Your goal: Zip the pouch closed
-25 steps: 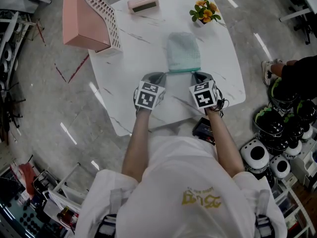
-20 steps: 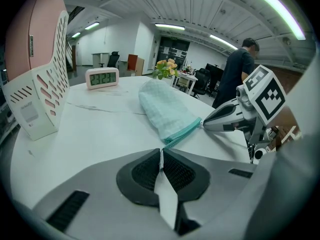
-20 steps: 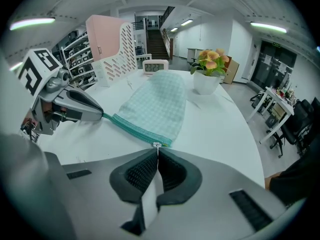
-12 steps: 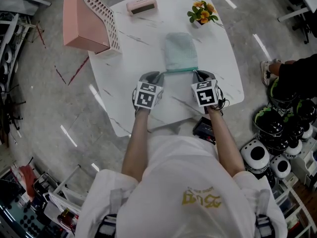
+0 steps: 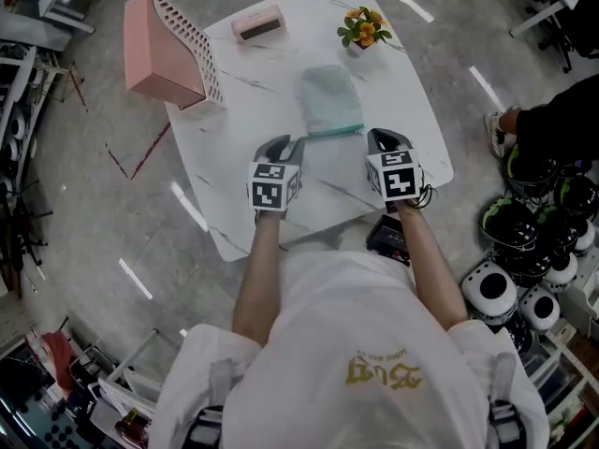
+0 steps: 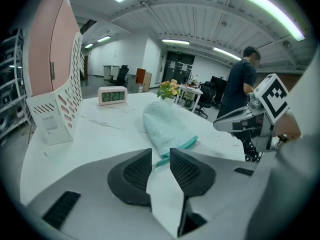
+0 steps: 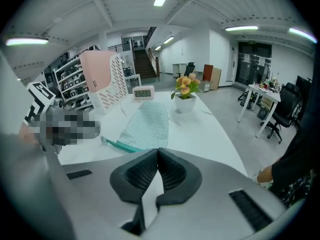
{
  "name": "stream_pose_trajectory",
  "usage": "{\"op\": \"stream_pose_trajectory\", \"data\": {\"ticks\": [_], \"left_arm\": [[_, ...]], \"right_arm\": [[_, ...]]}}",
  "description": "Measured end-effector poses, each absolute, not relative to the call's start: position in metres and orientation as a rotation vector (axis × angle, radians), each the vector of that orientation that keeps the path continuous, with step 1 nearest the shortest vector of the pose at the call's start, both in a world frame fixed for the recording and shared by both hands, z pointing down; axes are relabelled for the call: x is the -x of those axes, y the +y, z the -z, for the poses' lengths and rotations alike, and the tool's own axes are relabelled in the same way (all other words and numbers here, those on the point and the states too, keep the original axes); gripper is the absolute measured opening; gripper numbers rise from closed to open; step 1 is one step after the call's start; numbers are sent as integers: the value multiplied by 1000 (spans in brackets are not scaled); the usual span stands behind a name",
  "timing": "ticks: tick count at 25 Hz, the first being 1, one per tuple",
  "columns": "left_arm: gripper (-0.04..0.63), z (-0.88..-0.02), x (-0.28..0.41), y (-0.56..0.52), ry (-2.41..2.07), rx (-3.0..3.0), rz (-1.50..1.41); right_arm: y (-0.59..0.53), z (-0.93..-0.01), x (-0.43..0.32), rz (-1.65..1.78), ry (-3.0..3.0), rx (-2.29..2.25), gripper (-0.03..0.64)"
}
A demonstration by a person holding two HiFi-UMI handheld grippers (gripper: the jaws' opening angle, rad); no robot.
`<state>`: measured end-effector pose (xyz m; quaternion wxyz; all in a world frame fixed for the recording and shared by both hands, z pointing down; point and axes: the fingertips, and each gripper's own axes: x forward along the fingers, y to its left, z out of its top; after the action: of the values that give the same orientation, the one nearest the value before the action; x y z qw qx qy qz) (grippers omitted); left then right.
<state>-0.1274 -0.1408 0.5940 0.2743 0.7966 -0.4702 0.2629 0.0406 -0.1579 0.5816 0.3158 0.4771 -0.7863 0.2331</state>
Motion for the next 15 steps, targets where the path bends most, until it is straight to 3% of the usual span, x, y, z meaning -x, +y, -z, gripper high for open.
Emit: {"op": "stream_pose_trajectory", "data": {"ticks": [7,15], "left_arm": [[51,-533,116,-135,-1336,-2219,-524],[18,-465,114,-130,-1405,-2279,-303]], "right_arm": [[-151,-521,-55,-597,-2230,-1423,12],[-130,-481,-49,-546,-2328,-1409,12]]}}
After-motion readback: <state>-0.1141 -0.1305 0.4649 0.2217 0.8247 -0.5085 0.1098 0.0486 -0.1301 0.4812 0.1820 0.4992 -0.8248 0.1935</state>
